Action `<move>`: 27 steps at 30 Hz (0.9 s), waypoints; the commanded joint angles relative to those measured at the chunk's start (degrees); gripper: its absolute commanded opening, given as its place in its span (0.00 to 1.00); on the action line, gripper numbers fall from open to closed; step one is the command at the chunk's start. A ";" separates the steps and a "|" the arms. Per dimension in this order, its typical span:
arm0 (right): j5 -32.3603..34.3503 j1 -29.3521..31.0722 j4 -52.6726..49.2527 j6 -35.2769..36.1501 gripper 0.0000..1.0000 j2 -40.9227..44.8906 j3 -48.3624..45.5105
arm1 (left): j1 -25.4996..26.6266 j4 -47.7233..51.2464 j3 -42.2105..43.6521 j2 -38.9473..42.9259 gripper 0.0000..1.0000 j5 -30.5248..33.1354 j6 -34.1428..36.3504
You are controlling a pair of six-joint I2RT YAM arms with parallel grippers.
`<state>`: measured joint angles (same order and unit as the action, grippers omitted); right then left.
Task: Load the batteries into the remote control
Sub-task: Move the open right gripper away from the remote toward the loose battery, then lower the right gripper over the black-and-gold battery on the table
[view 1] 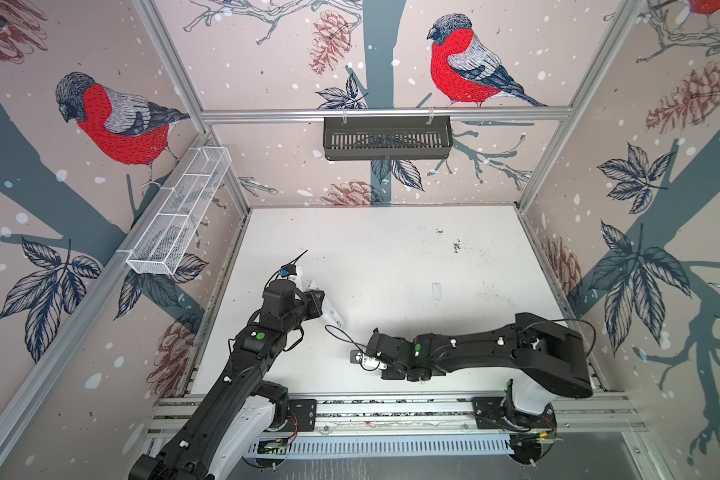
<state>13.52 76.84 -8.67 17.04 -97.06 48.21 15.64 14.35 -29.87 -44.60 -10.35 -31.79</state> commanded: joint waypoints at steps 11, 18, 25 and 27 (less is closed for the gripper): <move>3.19 4.36 -2.24 -13.98 0.50 8.39 -3.43 | -1.83 -2.66 0.43 -0.35 0.00 -2.24 -0.44; -4.55 3.75 -9.64 -34.19 0.99 17.62 -0.11 | -3.31 -2.48 0.30 1.13 0.00 -1.40 -0.48; -25.09 -4.13 -22.94 -57.40 1.00 15.13 11.12 | -3.60 -3.23 1.12 3.97 0.00 -1.65 -1.05; -26.42 -7.66 -29.38 -62.49 1.00 13.19 13.79 | -3.60 -3.49 1.56 5.30 0.00 -1.23 -1.25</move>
<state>-4.01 72.01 -26.98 -32.86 -82.35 59.59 12.19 13.89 -28.71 -40.49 -11.79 -32.64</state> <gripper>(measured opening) 0.997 0.211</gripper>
